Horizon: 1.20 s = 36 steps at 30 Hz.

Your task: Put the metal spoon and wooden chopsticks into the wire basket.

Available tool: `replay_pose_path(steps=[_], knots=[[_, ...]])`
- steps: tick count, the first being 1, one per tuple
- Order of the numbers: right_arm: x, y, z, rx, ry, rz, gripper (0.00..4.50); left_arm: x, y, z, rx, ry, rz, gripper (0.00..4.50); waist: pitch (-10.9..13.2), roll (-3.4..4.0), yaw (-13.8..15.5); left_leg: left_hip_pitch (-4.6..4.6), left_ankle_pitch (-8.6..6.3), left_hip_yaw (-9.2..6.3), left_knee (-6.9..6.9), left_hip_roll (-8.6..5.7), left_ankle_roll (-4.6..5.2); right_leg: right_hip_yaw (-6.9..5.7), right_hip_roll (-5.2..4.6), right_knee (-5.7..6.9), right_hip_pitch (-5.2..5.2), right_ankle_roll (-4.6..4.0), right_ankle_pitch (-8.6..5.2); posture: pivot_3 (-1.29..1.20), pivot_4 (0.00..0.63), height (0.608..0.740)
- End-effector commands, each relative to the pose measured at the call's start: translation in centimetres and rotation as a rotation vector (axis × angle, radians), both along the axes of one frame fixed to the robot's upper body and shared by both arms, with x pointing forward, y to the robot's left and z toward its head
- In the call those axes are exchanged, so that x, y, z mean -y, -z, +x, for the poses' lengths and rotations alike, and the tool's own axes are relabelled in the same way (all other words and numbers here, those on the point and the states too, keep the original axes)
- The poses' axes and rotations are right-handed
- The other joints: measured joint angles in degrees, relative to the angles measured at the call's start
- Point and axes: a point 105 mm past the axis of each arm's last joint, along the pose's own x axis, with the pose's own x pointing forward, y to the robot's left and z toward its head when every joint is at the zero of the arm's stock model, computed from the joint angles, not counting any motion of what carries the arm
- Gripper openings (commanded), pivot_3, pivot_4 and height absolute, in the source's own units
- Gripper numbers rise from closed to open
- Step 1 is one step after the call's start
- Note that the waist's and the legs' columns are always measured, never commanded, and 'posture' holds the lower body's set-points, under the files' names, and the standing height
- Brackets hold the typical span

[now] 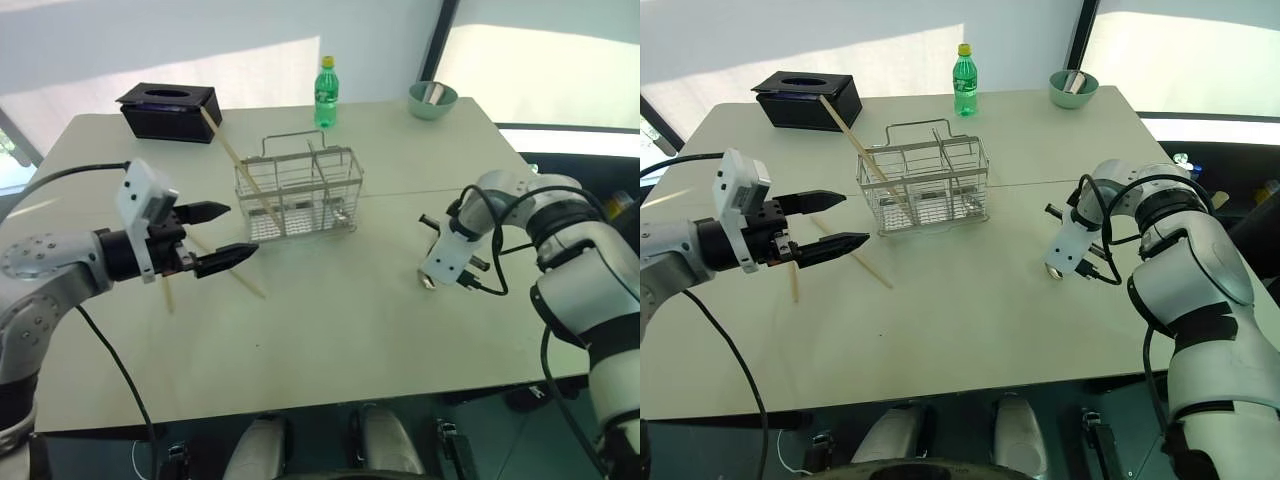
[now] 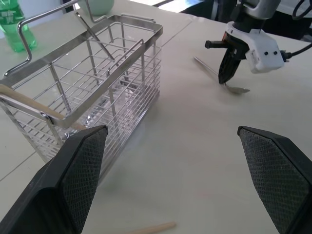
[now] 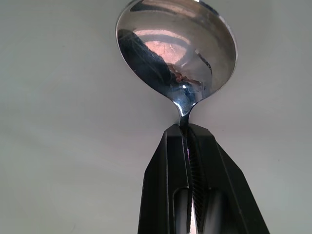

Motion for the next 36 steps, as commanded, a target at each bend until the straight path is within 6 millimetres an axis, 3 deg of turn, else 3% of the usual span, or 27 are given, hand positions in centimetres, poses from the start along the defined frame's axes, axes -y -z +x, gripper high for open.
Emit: replay_pose_path(steps=[1,6,9,13,16,21,24,28,36], knots=[[-1.2,-2.3,0.7,0.063,0.018,0.152,0.01,0.2,-1.1,0.0,0.058,0.015,0.009,4.50,0.03,0.03,-0.02,0.01,0.00,0.01,0.00,0.00,0.00,0.01,0.00,-0.01,0.00,0.00,0.00,0.00,0.150,0.667],[-3.2,-7.5,-0.2,-0.104,0.213,0.602,0.01,-0.2,-2.3,0.4,0.103,0.008,0.011,4.50,0.12,0.05,0.05,0.01,0.00,-0.01,0.00,0.02,0.00,-0.01,0.00,-0.07,0.08,0.02,0.00,0.00,0.150,0.667],[-4.1,-12.2,-2.3,-0.221,0.291,0.904,0.01,-0.5,-2.9,0.7,0.123,-0.001,0.003,4.50,0.21,0.20,0.68,0.00,-0.05,-0.13,0.08,-0.01,0.08,-0.05,-0.10,-0.08,0.18,0.02,0.00,0.00,0.150,0.667],[-4.5,-16.2,-4.8,-0.249,0.352,1.156,0.01,-0.6,-3.0,1.0,0.136,-0.002,0.005,4.50,0.23,0.24,1.93,-0.08,-0.15,-0.12,0.05,-0.06,0.22,-0.05,-0.18,-0.20,0.11,0.05,-0.03,0.00,0.150,0.667],[-5.2,-19.4,-4.2,-0.228,0.465,1.453,0.01,-0.5,-3.2,1.3,0.145,0.001,0.000,4.50,0.22,0.21,1.94,-0.08,-0.23,-0.12,0.04,-0.03,0.22,-0.04,-0.23,-0.27,0.13,-0.09,-0.11,0.00,0.150,0.667],[-6.2,-22.5,-2.4,-0.206,0.635,1.820,0.01,-0.4,-3.5,1.9,0.159,0.002,-0.007,4.50,0.19,0.17,1.96,-0.08,-0.22,-0.10,0.05,0.00,0.22,-0.03,-0.25,-0.27,0.10,-0.11,-0.12,0.00,0.150,0.667],[-6.9,-23.2,-1.3,-0.183,0.699,1.954,0.01,-0.3,-3.6,2.1,0.164,0.004,-0.008,4.50,0.17,0.15,1.94,-0.30,-0.21,-0.07,0.06,-0.01,0.22,-0.03,-0.24,-0.23,-0.17,-0.08,-0.08,0.00,0.150,0.667],[-7.9,-22.1,0.6,-0.147,0.802,2.030,0.01,-0.4,-4.0,2.3,0.172,0.004,-0.006,4.50,0.15,0.12,1.94,-0.65,-0.14,-0.08,0.11,-0.03,0.11,-0.06,-0.19,-0.11,-0.51,0.05,0.01,0.00,0.150,0.667],[-10.4,-16.3,1.2,-0.208,0.963,1.919,0.01,-0.7,-4.3,2.0,0.180,-0.021,-0.002,4.50,0.09,0.01,1.77,-0.67,-0.15,-0.09,0.14,-0.09,0.16,-0.12,-0.18,-0.10,-0.50,0.06,0.01,0.00,0.150,0.667]])
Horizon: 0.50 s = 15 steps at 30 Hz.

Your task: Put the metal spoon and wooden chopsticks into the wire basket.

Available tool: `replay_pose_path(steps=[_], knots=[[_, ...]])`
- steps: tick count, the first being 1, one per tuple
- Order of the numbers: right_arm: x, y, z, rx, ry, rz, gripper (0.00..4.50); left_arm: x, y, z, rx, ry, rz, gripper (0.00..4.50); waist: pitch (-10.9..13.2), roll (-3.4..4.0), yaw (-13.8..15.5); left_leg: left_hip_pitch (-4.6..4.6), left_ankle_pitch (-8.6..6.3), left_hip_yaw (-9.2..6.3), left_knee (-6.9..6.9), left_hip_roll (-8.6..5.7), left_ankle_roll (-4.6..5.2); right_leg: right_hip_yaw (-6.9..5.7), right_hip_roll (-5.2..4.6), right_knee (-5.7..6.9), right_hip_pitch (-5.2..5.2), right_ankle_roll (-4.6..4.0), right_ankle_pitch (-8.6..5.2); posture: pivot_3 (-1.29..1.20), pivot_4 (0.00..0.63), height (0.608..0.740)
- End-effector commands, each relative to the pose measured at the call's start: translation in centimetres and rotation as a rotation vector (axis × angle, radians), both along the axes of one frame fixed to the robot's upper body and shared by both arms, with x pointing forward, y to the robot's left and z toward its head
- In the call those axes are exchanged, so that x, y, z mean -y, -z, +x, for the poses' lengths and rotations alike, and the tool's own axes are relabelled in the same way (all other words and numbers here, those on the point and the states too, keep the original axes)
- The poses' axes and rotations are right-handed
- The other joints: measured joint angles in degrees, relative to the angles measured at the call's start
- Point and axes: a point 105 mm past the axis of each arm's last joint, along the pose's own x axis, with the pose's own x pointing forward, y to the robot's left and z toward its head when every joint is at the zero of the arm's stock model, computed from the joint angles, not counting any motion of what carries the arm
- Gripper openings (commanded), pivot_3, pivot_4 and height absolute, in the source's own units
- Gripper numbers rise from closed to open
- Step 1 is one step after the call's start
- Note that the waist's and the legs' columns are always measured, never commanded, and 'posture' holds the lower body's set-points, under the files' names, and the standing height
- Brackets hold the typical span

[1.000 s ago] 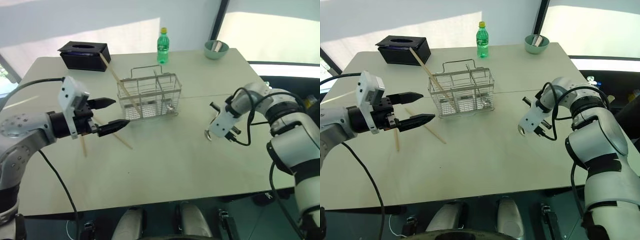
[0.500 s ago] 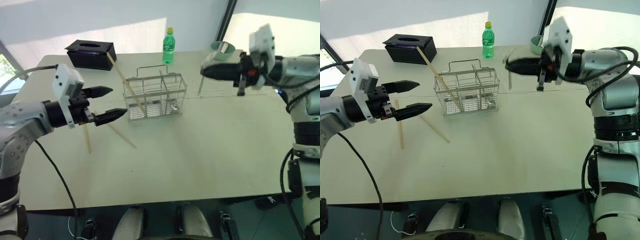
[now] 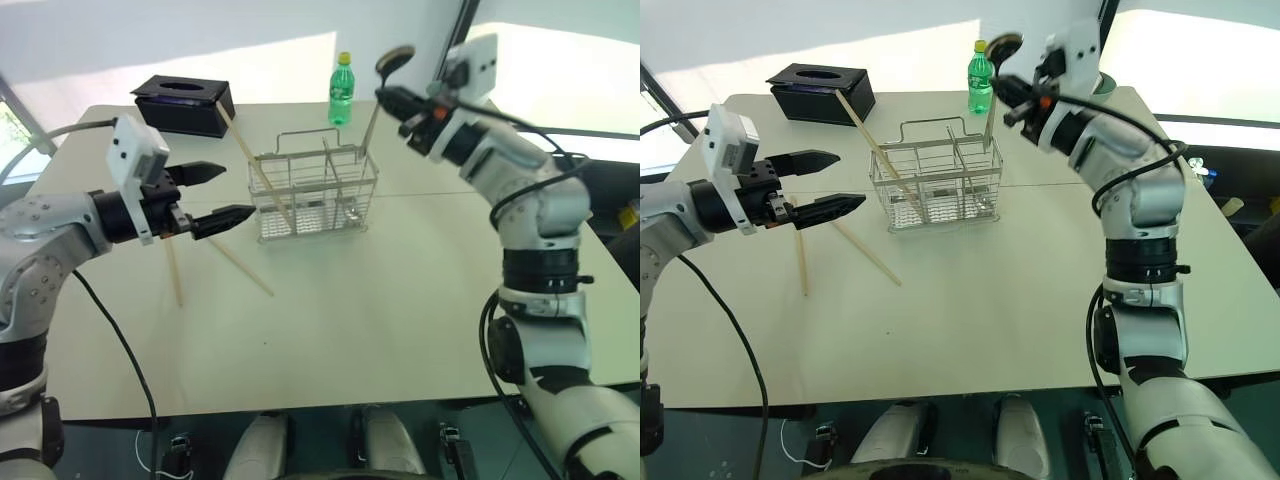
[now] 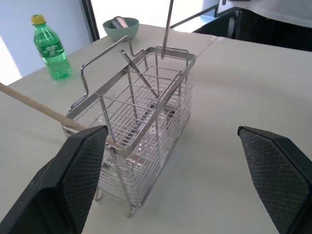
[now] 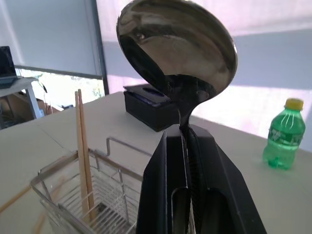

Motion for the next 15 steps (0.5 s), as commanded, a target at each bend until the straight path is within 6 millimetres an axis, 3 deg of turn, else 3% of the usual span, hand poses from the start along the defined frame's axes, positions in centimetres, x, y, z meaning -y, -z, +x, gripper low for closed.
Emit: replay_pose_path(steps=[1,4,10,15], knots=[[-0.8,0.2,-0.7,-0.006,-0.010,-0.001,0.31,-0.4,-1.5,-0.6,0.071,-0.019,0.009,4.50,0.01,0.02,-0.05,0.00,0.00,0.00,0.00,0.00,0.00,0.00,0.01,0.01,-0.02,0.00,0.00,0.00,0.150,0.667],[-0.8,1.0,-0.5,-0.042,0.007,0.001,1.36,-0.5,-1.5,-0.8,0.072,-0.032,0.009,4.50,0.01,0.02,-0.06,0.01,0.01,-0.02,0.00,0.03,0.00,0.00,0.04,0.04,-0.03,0.00,0.00,0.00,0.150,0.667],[0.1,0.0,0.1,-0.019,0.062,0.008,4.46,-0.9,-1.4,-0.9,0.071,-0.058,0.003,4.50,0.01,0.01,-0.03,0.02,0.01,-0.02,-0.01,0.03,0.00,0.00,0.06,0.04,-0.03,0.00,0.00,0.00,0.150,0.667],[1.2,-3.0,-0.5,0.056,0.036,0.005,4.46,-1.3,-1.5,-0.5,0.077,-0.091,-0.014,4.50,0.01,0.02,0.05,0.02,0.00,-0.02,0.00,0.02,0.00,-0.02,0.06,0.03,-0.02,0.00,0.00,0.00,0.150,0.667]])
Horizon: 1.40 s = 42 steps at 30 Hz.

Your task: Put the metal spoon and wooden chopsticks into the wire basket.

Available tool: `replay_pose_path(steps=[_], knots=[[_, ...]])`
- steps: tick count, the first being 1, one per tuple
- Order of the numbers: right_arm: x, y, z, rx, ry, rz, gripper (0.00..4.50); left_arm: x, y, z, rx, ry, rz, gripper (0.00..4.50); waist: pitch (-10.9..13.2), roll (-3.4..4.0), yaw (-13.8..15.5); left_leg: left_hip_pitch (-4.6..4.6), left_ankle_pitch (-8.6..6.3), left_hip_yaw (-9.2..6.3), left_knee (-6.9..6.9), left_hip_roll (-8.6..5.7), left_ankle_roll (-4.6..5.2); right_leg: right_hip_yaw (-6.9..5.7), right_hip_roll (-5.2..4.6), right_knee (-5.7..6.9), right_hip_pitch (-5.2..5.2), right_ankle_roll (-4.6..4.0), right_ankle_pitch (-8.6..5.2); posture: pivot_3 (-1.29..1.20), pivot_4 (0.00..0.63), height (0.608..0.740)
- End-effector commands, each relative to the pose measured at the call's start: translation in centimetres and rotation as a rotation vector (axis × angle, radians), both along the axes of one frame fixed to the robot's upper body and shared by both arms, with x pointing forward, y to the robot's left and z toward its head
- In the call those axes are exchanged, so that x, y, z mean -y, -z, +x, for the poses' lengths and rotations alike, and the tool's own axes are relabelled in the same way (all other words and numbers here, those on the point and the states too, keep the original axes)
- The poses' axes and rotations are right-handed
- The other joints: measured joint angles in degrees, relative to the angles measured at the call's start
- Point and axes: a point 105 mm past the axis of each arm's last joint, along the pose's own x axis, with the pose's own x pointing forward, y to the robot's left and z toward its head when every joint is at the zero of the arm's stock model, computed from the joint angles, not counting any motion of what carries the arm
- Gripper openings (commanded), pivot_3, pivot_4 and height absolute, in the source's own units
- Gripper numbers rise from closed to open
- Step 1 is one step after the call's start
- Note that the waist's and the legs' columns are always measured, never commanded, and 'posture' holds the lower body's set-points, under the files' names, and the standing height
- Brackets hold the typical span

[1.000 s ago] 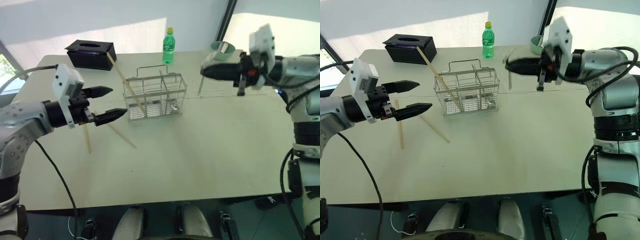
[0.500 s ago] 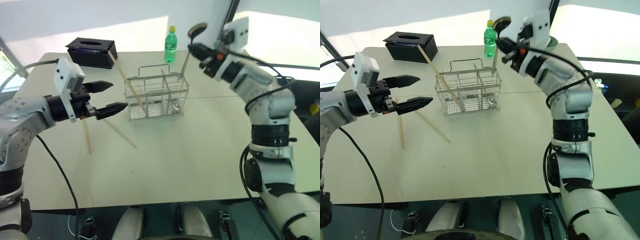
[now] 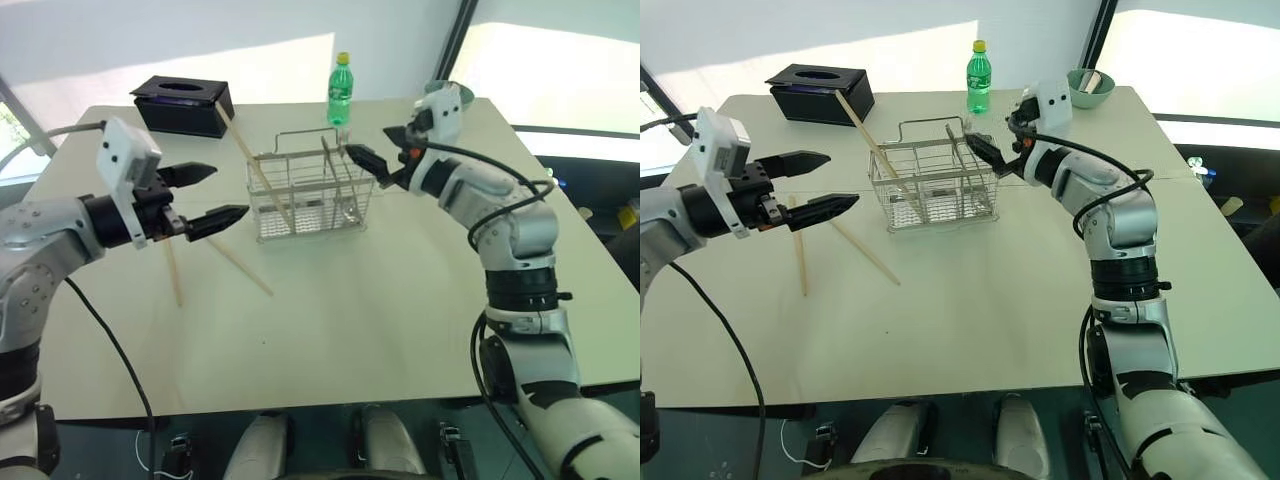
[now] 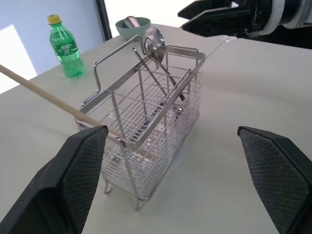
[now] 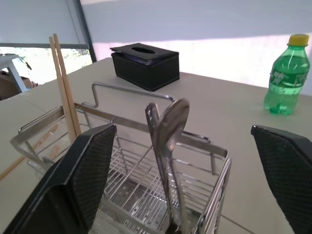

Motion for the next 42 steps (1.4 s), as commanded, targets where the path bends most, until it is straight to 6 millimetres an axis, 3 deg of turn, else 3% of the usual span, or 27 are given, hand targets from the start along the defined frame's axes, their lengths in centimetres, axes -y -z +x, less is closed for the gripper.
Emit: replay_pose_path(steps=[1,3,5,10,14,20,29,37,41,42], knots=[[0.9,-4.5,-1.3,0.131,-0.054,0.026,4.46,-0.7,-1.5,0.0,0.064,-0.042,-0.015,4.50,-0.02,-0.02,0.02,0.00,0.00,0.00,0.00,0.00,0.00,-0.01,0.00,0.00,0.00,0.00,0.00,0.00,0.150,0.667],[0.9,-5.9,-3.0,0.164,-0.162,0.013,4.46,-1.4,-1.8,0.3,0.073,-0.085,-0.040,4.50,-0.01,-0.02,0.02,0.00,-0.01,0.00,0.00,0.00,0.01,-0.01,0.00,-0.02,0.02,0.00,0.00,0.00,0.150,0.667],[0.8,-6.5,-5.9,0.183,-0.328,-0.037,4.46,-2.6,-2.5,0.9,0.084,-0.159,-0.096,4.50,0.02,0.02,0.08,0.00,-0.01,0.00,-0.01,0.00,0.02,-0.02,0.00,-0.02,0.03,0.01,0.00,0.00,0.150,0.667],[0.7,-3.4,-11.8,0.119,-0.622,-0.194,4.46,-6.6,-2.6,3.3,0.057,-0.437,-0.167,4.50,-0.09,-0.17,0.13,0.02,-0.07,-0.05,-0.01,0.04,0.11,-0.11,-0.01,-0.07,0.11,0.07,-0.04,0.00,0.150,0.667],[0.7,-0.9,-13.5,0.034,-0.670,-0.221,4.46,-9.5,-1.3,5.3,-0.029,-0.659,-0.160,4.50,-0.10,-0.21,0.06,0.14,-0.07,0.04,0.03,0.04,0.13,-0.05,-0.06,-0.14,0.24,0.10,-0.04,0.00,0.150,0.667],[0.1,1.7,-14.1,-0.020,-0.652,-0.224,4.46,-13.5,3.4,8.4,-0.346,-1.069,-0.173,4.50,-0.13,-0.35,0.87,0.14,-0.07,-0.03,0.05,0.00,0.12,-0.08,-0.06,-0.04,0.23,0.11,-0.04,0.00,0.150,0.667],[-0.8,2.9,-14.9,-0.045,-0.645,-0.166,4.46,-12.1,8.2,11.2,-0.609,-1.161,-0.154,4.50,-0.14,-0.61,1.59,0.00,-0.05,-0.03,0.04,-0.03,0.03,-0.08,-0.08,-0.05,0.07,0.13,-0.03,0.00,0.150,0.667],[-0.8,3.7,-15.9,-0.074,-0.633,-0.153,4.46,-10.9,12.2,11.8,-0.745,-1.168,-0.117,4.50,-0.14,-0.63,1.47,0.00,-0.04,-0.03,0.04,-0.02,0.01,-0.09,-0.09,-0.04,0.06,0.15,-0.03,0.00,0.150,0.667],[-0.7,3.7,-15.8,-0.072,-0.616,-0.145,4.46,-11.1,13.2,11.8,-0.767,-1.185,-0.100,4.50,-0.15,-0.63,1.51,0.02,-0.03,-0.01,0.05,-0.02,0.01,-0.08,-0.10,-0.03,0.07,0.15,-0.02,0.00,0.150,0.667],[-0.6,3.7,-15.8,-0.071,-0.610,-0.144,4.49,-11.0,13.3,11.8,-0.768,-1.188,-0.101,4.26,-0.16,-0.63,1.51,0.03,-0.03,-0.02,0.04,-0.02,0.01,-0.09,-0.11,-0.03,0.08,0.15,-0.02,0.00,0.150,0.667]])
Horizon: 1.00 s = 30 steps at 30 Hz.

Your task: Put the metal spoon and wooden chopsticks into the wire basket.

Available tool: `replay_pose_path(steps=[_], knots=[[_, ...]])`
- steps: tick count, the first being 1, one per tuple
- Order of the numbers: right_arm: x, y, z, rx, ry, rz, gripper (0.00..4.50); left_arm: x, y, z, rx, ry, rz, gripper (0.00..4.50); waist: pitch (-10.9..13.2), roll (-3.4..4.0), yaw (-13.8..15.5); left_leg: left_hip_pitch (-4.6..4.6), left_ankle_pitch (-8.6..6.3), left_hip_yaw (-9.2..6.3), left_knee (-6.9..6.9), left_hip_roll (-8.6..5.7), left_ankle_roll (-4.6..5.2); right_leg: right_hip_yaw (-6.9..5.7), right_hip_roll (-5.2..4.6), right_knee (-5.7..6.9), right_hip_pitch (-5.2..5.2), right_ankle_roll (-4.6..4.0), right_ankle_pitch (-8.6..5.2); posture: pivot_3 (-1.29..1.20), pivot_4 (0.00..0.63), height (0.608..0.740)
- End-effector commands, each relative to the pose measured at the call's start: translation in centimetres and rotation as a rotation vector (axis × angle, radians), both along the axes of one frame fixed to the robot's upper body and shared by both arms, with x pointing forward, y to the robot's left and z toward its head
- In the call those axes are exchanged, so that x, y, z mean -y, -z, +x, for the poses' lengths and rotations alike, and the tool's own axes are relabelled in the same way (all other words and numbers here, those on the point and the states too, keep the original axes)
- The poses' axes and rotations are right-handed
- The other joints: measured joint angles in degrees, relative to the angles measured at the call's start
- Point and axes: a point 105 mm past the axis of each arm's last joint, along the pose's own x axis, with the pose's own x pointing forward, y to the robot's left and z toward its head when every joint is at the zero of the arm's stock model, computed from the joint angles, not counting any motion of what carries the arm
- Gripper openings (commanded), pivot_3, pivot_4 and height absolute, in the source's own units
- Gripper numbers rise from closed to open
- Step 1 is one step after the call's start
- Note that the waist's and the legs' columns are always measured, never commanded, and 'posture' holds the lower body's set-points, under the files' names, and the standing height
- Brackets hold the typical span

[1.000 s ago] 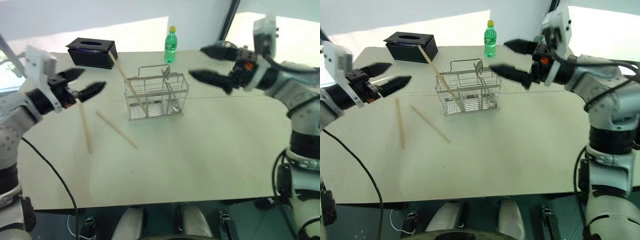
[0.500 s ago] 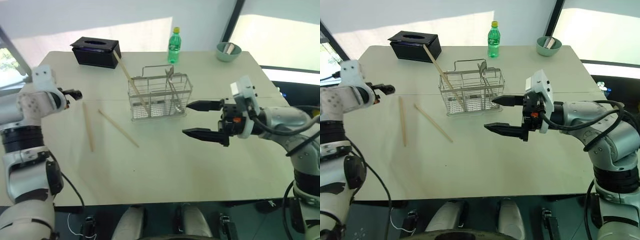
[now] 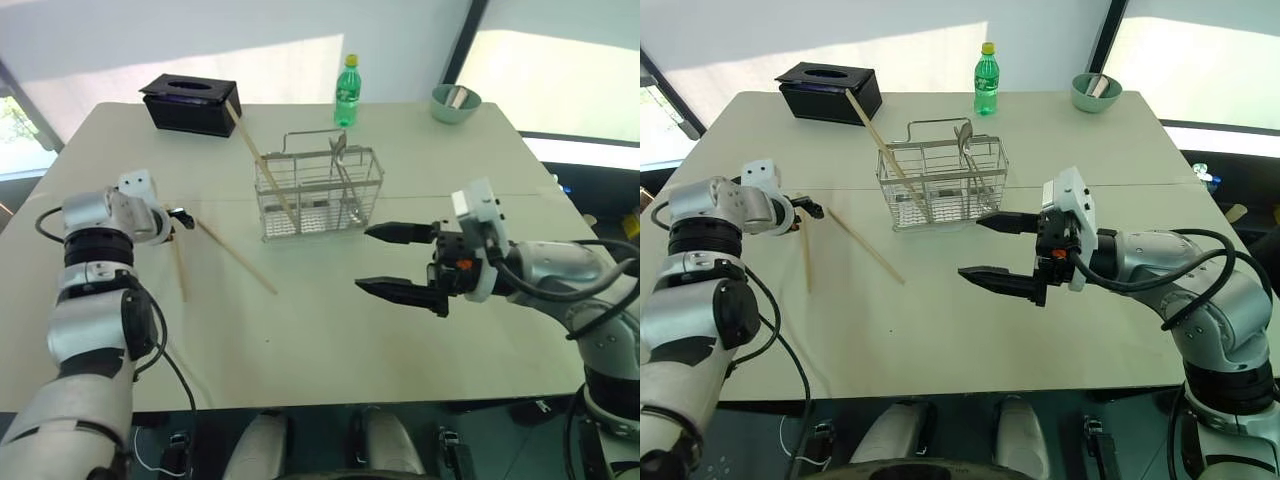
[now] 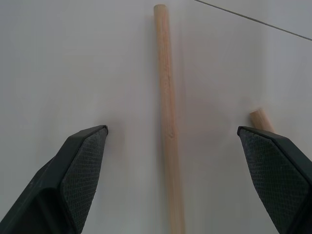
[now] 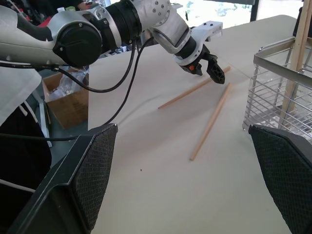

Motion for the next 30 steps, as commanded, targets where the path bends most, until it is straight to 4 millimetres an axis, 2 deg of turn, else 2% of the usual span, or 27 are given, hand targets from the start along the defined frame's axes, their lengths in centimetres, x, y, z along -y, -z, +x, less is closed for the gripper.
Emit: replay_pose_path(steps=[1,2,9,14,18,20,22,23,25,26,28,30], knots=[[0.3,-0.9,-0.4,0.049,0.012,0.010,4.50,-0.2,0.1,0.2,0.004,-0.015,0.012,3.96,-0.01,0.00,0.00,0.01,0.00,0.00,0.00,0.00,0.00,0.00,0.00,0.00,0.01,0.00,0.00,0.00,0.150,0.667],[0.3,-0.9,-0.4,0.050,0.016,0.010,4.50,-0.2,0.2,0.3,0.005,-0.017,0.012,3.66,-0.02,0.01,0.00,0.02,0.00,0.00,0.00,0.00,0.00,0.00,0.00,0.00,0.02,0.00,0.00,0.00,0.150,0.667],[0.4,-1.1,-0.6,0.048,0.029,0.024,4.50,0.0,0.0,0.7,0.016,-0.025,0.007,0.04,-0.06,-0.01,0.74,0.03,0.00,-0.01,0.04,-0.03,0.00,-0.02,-0.02,0.00,0.08,0.04,0.02,0.00,0.150,0.667],[0.5,-1.0,-0.4,0.042,0.037,0.024,4.50,-0.9,-0.8,0.8,0.048,-0.057,0.031,0.04,-0.06,-0.01,1.24,0.02,0.00,0.01,0.03,-0.02,0.00,-0.02,-0.02,-0.01,0.05,0.05,0.02,0.00,0.150,0.667],[0.7,-0.9,-0.4,0.037,0.040,0.022,4.50,-2.6,-3.8,1.5,0.207,-0.094,0.092,0.04,-0.03,-0.06,1.34,0.00,0.00,0.01,0.03,-0.01,0.00,-0.02,-0.01,-0.01,0.02,0.05,0.03,0.00,0.150,0.667],[0.8,-0.9,-0.3,0.033,0.043,0.023,4.50,-3.5,-6.7,2.1,0.370,-0.112,0.127,0.04,-0.02,-0.08,1.31,-0.06,0.00,0.00,0.03,0.00,-0.01,-0.01,-0.02,-0.01,-0.04,0.04,0.03,0.00,0.150,0.667],[0.9,-1.1,-0.2,0.030,0.044,0.027,4.50,-4.1,-11.4,2.3,0.612,-0.137,0.157,0.04,0.03,-0.15,1.35,-0.13,0.02,0.00,0.03,0.02,-0.04,-0.01,-0.07,-0.02,-0.10,0.03,0.03,0.00,0.150,0.667],[0.9,-1.1,-0.2,0.028,0.043,0.027,4.50,-3.5,-14.4,2.2,0.773,-0.117,0.130,0.04,0.05,-0.18,1.42,-0.15,0.04,-0.01,0.03,0.03,-0.08,-0.01,-0.08,-0.03,-0.11,0.03,0.04,0.00,0.150,0.667],[1.0,-1.2,-0.2,0.025,0.043,0.022,4.50,-1.5,-19.9,1.1,1.060,-0.046,0.066,0.04,0.07,-0.24,1.53,-0.21,0.06,-0.03,0.03,0.04,-0.12,-0.01,-0.11,-0.10,-0.11,0.01,0.05,0.00,0.150,0.667],[1.0,-1.2,-0.2,0.023,0.044,0.018,4.50,-0.4,-22.0,0.2,1.169,-0.007,0.036,0.04,0.07,-0.24,1.64,-0.23,0.09,-0.03,0.04,0.03,-0.18,-0.02,-0.16,-0.16,-0.08,0.01,0.06,0.00,0.150,0.667],[1.0,-1.2,-0.1,0.019,0.043,0.015,4.50,2.2,-25.1,-1.2,1.319,0.082,-0.057,0.04,0.06,-0.23,1.70,-0.23,0.12,-0.04,0.06,0.00,-0.23,-0.06,-0.20,-0.35,0.05,0.09,0.10,0.00,0.150,0.667],[0.9,-1.2,-0.1,0.017,0.041,0.016,4.50,4.3,-26.8,-2.0,1.389,0.147,-0.155,0.04,0.05,-0.21,1.65,-0.22,0.11,-0.04,0.08,-0.02,-0.20,-0.07,-0.19,-0.63,0.22,0.23,0.22,0.00,0.150,0.667]])
